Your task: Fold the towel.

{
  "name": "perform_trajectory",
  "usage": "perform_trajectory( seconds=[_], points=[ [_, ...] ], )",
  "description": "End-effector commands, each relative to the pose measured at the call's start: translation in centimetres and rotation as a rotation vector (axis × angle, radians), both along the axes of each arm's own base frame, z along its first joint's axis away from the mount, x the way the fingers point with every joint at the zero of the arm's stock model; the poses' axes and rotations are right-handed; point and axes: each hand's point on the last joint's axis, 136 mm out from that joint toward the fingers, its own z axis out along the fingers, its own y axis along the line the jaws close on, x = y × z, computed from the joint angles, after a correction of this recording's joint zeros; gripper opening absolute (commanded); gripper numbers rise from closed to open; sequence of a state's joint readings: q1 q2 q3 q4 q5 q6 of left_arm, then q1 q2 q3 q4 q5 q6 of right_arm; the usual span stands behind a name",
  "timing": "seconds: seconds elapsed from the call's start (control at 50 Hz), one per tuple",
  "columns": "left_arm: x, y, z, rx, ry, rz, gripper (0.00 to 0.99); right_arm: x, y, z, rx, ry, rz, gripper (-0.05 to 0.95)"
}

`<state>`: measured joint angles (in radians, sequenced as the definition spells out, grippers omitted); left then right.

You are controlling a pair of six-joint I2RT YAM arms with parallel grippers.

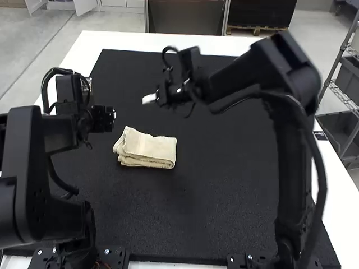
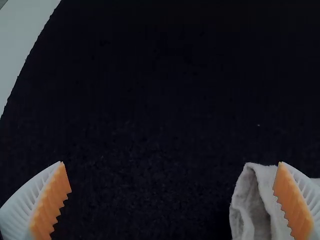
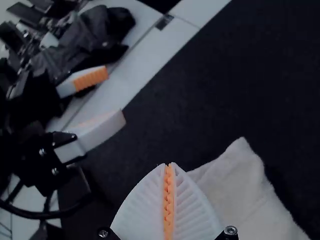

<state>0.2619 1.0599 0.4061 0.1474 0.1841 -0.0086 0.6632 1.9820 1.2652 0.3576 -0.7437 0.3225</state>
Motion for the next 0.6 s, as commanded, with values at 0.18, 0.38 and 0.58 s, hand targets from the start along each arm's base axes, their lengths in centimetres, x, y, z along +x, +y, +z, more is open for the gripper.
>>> perform_trajectory(
  seconds=[0.18, 0.38, 0.58],
  points=[
    [1.5, 0.3, 5.6, -0.041, -0.146, 0.024, 0.952, 0.6, -5.7, 6.7, 0.101, -0.074, -0.132, -0.02],
    [1.2, 0.1, 7.3, -0.028, -0.182, 0.018, 0.954, 0.6, -9.5, 9.7, 0.142, -0.139, -0.212, -0.02],
    [0.9, 0.0, 8.8, -0.021, -0.222, 0.015, 0.957, -0.1, -12.9, 12.2, 0.181, -0.197, -0.288, -0.02]
  ],
)
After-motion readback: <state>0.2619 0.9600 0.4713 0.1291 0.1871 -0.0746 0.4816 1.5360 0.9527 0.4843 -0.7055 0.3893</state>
